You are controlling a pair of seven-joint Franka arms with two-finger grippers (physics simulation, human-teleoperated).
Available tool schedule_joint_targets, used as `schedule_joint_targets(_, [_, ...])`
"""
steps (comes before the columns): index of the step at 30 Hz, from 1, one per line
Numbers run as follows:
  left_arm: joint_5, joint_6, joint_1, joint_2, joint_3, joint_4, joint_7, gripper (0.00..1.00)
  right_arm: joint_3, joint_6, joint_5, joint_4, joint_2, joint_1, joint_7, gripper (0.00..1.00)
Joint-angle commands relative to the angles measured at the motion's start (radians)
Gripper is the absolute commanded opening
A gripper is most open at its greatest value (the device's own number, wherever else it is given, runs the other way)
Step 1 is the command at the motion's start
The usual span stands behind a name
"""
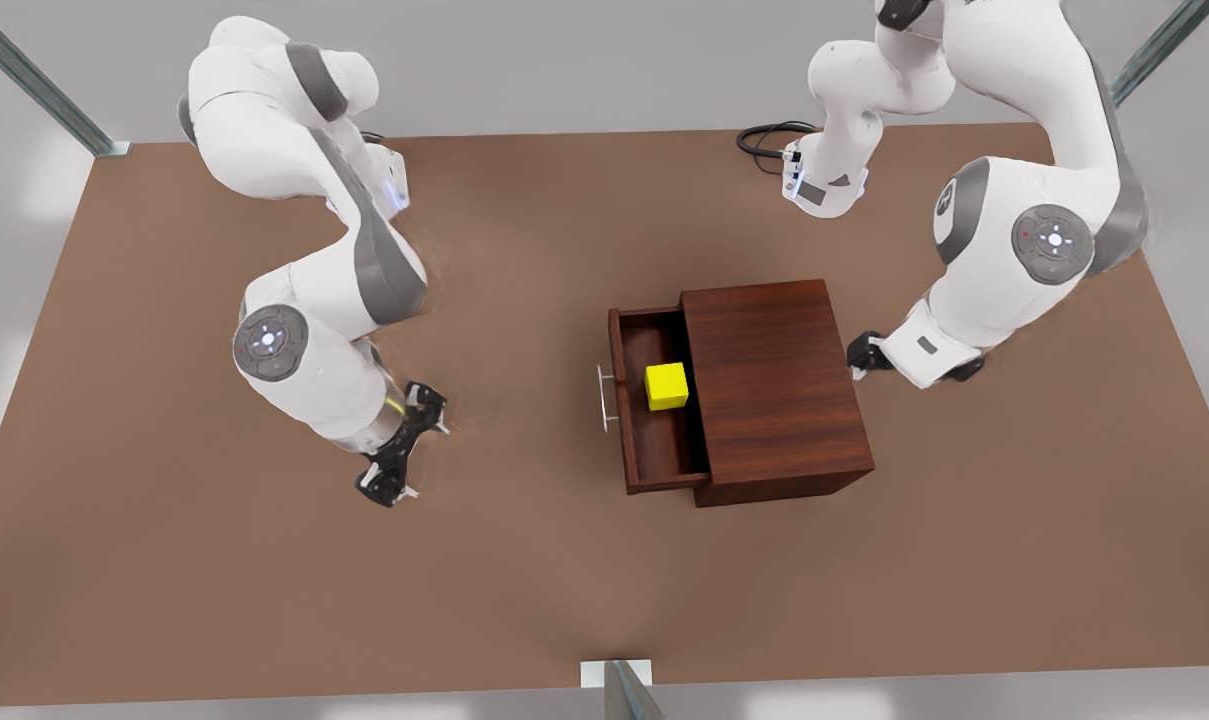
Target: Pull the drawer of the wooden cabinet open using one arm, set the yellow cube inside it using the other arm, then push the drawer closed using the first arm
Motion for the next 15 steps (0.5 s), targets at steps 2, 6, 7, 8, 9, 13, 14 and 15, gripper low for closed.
schedule_joint_targets(2, [0.024,-0.066,-0.093,0.077,-0.004,0.106,-0.566,1.00,-0.023,-0.086,-0.040,-0.167,-0.111,-0.209,-1.814,1.00])
schedule_joint_targets(6, [0.035,0.019,-0.261,0.218,-0.002,0.230,-0.858,1.00,-0.186,-0.196,-0.086,-0.221,-0.132,-0.145,-2.390,1.00])
schedule_joint_targets(7, [0.058,0.103,-0.337,0.265,0.004,0.245,-0.945,1.00,-0.184,-0.190,-0.082,-0.261,-0.148,-0.145,-2.385,1.00])
schedule_joint_targets(8, [0.081,0.137,-0.396,0.328,0.004,0.310,-0.997,1.00,-0.184,-0.144,-0.077,-0.354,-0.200,-0.145,-2.382,1.00])
schedule_joint_targets(9, [0.095,0.157,-0.435,0.351,0.005,0.331,-1.023,1.00,-0.186,-0.055,-0.074,-0.517,-0.299,-0.149,-2.382,1.00])
schedule_joint_targets(13, [0.176,0.329,-0.565,0.466,0.010,0.337,-1.221,1.00,-0.193,0.002,-0.069,-0.626,-0.373,-0.160,-2.377,1.00])
schedule_joint_targets(14, [0.193,0.372,-0.574,0.502,0.010,0.353,-1.316,1.00,-0.193,0.002,-0.069,-0.623,-0.372,-0.160,-2.374,1.00])
schedule_joint_targets(15, [0.199,0.372,-0.591,0.534,0.010,0.370,-1.318,1.00,-0.193,0.002,-0.066,-0.623,-0.372,-0.165,-2.371,1.00])
